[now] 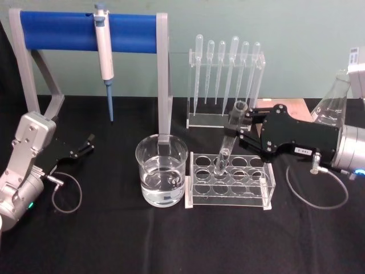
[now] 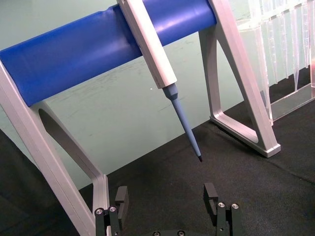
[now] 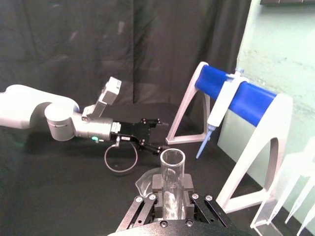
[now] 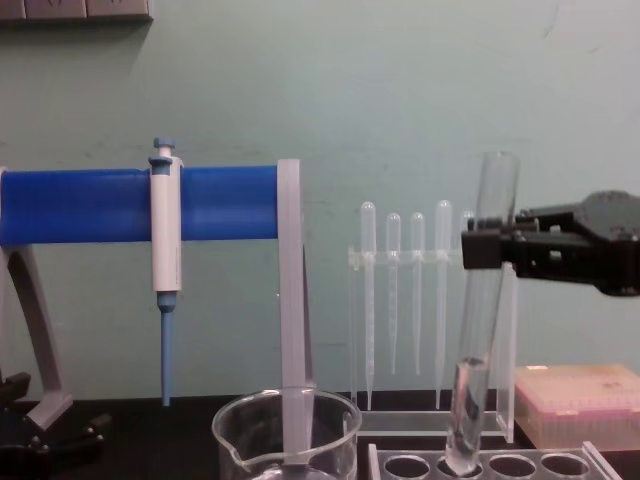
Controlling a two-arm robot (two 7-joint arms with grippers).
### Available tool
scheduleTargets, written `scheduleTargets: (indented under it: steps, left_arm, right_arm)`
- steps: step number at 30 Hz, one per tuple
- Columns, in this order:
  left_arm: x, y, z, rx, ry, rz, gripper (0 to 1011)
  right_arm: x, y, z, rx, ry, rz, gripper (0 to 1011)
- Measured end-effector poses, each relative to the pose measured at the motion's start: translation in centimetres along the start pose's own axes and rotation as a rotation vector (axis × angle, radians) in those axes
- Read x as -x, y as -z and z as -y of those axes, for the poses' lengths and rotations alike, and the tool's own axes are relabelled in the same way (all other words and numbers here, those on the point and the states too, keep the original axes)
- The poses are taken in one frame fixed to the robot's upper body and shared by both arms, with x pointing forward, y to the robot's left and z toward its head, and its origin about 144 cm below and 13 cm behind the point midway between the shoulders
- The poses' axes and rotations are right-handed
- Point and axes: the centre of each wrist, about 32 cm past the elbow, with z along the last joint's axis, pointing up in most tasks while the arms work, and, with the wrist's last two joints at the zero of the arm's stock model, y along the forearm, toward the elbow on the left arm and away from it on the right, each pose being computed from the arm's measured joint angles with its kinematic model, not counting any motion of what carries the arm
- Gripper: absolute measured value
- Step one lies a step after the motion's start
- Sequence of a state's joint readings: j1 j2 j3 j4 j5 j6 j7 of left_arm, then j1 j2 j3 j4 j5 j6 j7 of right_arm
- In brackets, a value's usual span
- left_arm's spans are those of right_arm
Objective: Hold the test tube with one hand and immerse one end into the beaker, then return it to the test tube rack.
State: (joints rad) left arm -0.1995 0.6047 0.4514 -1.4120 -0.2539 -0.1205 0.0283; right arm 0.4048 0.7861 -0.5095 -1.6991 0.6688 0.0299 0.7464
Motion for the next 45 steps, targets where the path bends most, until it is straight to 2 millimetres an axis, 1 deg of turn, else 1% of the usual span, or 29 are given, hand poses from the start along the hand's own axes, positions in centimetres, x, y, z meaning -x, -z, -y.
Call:
scheduleTargets:
  steps: [12, 24, 32, 45]
  left_arm:
    - [0.0, 0.0, 0.0, 0.0, 0.0, 0.0, 1000]
    - [0.0, 0.0, 0.0, 0.0, 0.0, 0.0, 1000]
    - [0.0, 0.0, 0.0, 0.0, 0.0, 0.0, 1000]
    - [0.0, 0.0, 0.0, 0.0, 0.0, 0.0, 1000]
  right_arm:
    - [0.4, 1.7, 0.5, 0.007, 0.039, -0.018, 225]
    - [0.5, 2.9, 0.7, 0.015, 0.061, -0.034, 225]
    - [0.5, 3.6, 0.4, 0.029, 0.065, -0.034, 225]
    - [0.6, 5.6, -0.3, 0.045, 0.067, -0.058, 225]
